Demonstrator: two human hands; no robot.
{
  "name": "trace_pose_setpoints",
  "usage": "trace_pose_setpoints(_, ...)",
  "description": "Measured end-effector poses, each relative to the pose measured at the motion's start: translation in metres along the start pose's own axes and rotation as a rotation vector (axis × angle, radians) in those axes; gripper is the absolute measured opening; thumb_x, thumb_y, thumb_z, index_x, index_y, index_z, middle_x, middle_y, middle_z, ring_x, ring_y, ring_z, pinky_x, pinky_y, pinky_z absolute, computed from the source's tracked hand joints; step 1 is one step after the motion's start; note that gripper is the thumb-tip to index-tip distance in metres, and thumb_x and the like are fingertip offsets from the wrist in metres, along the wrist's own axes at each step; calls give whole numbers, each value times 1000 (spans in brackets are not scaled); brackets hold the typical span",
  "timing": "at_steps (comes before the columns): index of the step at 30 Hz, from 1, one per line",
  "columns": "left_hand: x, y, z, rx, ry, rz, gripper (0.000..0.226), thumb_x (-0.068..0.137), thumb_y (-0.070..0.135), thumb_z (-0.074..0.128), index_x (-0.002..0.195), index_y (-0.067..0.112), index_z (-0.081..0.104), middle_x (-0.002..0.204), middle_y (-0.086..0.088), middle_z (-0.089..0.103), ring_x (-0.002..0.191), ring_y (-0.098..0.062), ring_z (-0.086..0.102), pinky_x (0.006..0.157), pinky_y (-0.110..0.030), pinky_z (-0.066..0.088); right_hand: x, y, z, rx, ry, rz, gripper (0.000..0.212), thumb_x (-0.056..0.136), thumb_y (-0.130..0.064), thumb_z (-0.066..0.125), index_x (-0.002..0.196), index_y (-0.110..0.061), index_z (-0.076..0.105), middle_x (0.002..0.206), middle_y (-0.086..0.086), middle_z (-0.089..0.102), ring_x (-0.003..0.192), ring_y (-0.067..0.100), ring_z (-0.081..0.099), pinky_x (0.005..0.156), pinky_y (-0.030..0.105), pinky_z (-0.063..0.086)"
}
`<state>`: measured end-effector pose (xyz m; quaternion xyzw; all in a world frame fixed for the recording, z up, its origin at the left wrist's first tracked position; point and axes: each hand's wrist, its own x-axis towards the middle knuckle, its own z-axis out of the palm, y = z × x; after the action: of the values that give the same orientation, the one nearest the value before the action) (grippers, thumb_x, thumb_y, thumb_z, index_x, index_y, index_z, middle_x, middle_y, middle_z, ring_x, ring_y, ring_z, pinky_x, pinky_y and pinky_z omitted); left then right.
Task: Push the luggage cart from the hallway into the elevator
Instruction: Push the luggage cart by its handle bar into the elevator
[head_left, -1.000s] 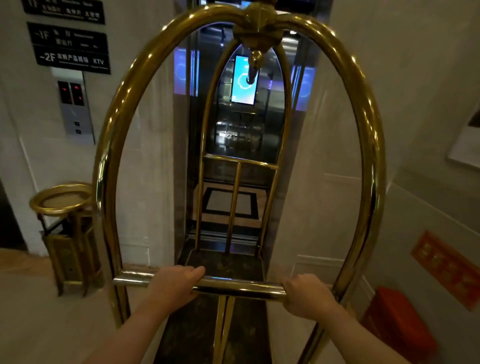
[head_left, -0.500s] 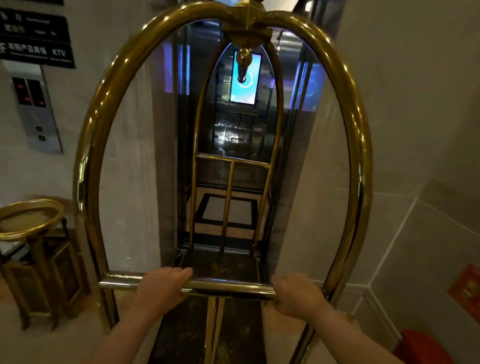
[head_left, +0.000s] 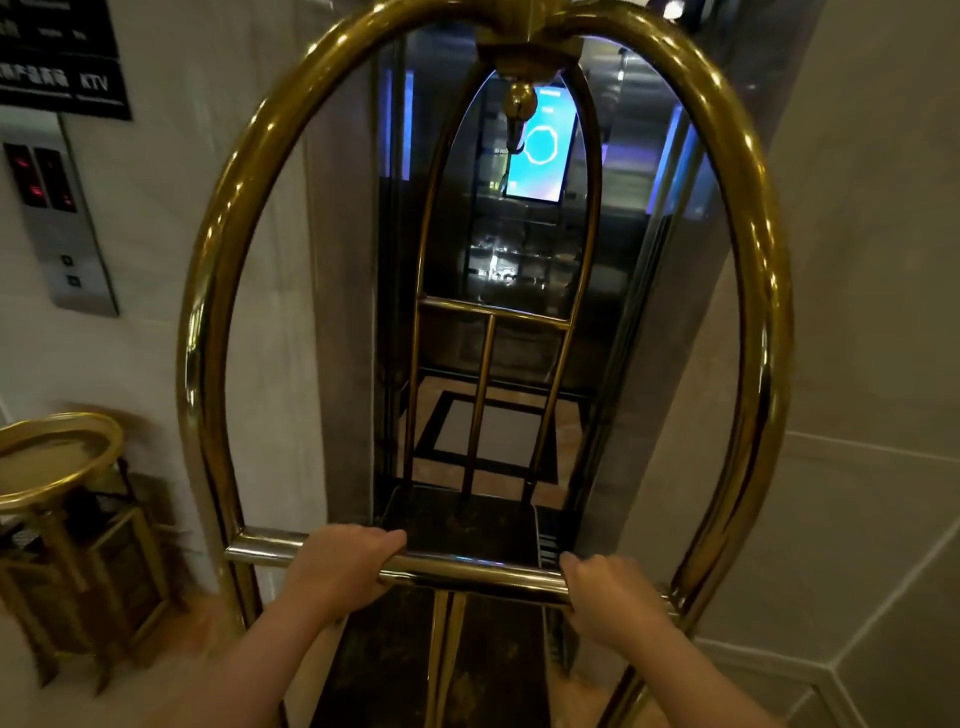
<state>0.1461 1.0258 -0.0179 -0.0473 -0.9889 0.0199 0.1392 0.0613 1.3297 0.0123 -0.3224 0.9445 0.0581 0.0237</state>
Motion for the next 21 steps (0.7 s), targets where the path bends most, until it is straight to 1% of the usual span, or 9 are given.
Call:
trace_pose_setpoints(2,26,-16,12,20,30,12,18,76,47,65,84,37,53,71,15,60,56,-5,53,49,-23,34,28,8,-2,-17,-4,9,26,90,-27,56,114,-22,49,96,2,64,74,19,55,64,31,43)
trace_pose_setpoints(5,61,-40,28,27,25,53,30,65,48,77,76,39,50,60,17,55,45,-1,41,43,-19,24,67,16,0,-32,-18,22,28,90,-27,54,117,-21,48,94,2,64,77,20,60,66,33,50)
trace_pose_setpoints(8,95,-45,34,19,0,112,39,55,46,84,75,38,51,56,15,53,42,-1,46,42,-18,22,96,32,-5,-59,-58,61,32,90,-28,54,120,-21,46,98,3,66,83,23,63,68,34,50)
trace_pose_setpoints(10,119,-51,40,14,-1,150,43,48,44,86,73,36,52,53,15,52,39,-2,45,43,-17,16,120,42,-10,-56,-105,70,33,90,-29,53,121,-21,46,101,5,66,87,25,63,69,35,48)
trace_pose_setpoints(11,129,-57,44,23,13,153,43,47,44,86,72,36,52,53,15,52,39,-2,46,43,-17,15,131,45,-12,-48,-119,64,33,90,-29,53,121,-21,46,100,4,65,86,25,62,68,34,47)
trace_pose_setpoints(13,155,-74,53,16,25,157,43,52,43,85,76,36,51,55,14,53,41,-2,46,42,-18,22,155,49,-18,-40,-109,57,31,91,-28,52,121,-21,47,93,1,62,79,22,59,64,31,43)
trace_pose_setpoints(16,190,-88,70,-27,65,149,36,64,41,80,84,36,51,63,14,55,48,-1,45,45,-20,34,187,62,-19,-71,-77,82,31,91,-32,52,120,-22,47,99,2,65,84,22,62,63,30,39)
trace_pose_setpoints(18,214,-95,75,-28,75,142,30,70,41,76,87,35,52,68,14,58,52,-3,49,48,-22,40,205,71,-21,-64,-36,84,28,91,-33,52,116,-22,49,98,1,66,83,20,64,61,29,38)
trace_pose_setpoints(21,252,-110,85,-57,87,132,31,68,41,79,85,34,53,65,13,58,50,-4,52,45,-23,44,243,90,-20,-74,-24,60,25,90,-31,53,113,-22,50,93,0,67,78,20,64,58,29,38)
